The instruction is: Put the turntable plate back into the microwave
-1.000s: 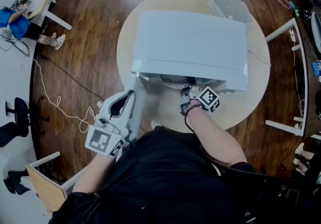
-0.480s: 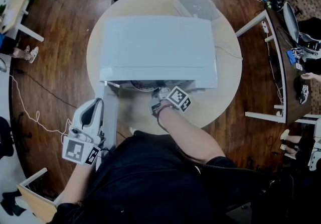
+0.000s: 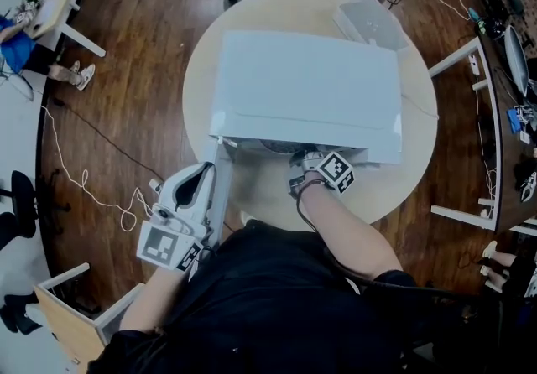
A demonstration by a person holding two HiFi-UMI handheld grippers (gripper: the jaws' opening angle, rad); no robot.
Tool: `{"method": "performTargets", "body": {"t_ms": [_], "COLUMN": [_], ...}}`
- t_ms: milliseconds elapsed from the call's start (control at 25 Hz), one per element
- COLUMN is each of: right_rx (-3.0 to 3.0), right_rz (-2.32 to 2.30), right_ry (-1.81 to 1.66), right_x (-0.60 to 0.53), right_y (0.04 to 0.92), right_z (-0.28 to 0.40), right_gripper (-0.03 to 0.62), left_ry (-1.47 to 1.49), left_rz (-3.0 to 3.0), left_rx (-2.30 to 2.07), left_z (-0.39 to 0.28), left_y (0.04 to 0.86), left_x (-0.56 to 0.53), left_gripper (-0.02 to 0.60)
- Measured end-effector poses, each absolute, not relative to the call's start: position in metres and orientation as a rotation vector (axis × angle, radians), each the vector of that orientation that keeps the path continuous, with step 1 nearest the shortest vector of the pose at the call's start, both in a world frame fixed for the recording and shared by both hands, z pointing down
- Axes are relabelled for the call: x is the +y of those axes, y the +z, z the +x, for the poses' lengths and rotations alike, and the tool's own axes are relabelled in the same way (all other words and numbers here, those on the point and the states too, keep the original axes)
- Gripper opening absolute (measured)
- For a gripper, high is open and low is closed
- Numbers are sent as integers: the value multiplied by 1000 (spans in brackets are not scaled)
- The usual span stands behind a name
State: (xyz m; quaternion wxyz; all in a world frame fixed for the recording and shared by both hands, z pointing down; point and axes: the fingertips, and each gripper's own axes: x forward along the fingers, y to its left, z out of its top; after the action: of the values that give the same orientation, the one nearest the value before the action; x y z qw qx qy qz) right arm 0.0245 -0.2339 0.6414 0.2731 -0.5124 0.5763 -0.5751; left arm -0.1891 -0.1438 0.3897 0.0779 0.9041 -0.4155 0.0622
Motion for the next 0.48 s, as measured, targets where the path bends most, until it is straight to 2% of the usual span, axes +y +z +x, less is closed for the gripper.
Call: {"method": "performTargets", "body": {"t_ms": [480], "right_rx": [1501], "right_rz": [-1388], "right_ry": [-1533], "right_x": [-249], "right_y": [644], "right_z": [24], "right_gripper": [35], "left_ry": [193], "left_rz": [2689], "left_rx": [-1244], "left_z": [-193], "left_y": [394], "left_x": [-145], "left_gripper": [5]}}
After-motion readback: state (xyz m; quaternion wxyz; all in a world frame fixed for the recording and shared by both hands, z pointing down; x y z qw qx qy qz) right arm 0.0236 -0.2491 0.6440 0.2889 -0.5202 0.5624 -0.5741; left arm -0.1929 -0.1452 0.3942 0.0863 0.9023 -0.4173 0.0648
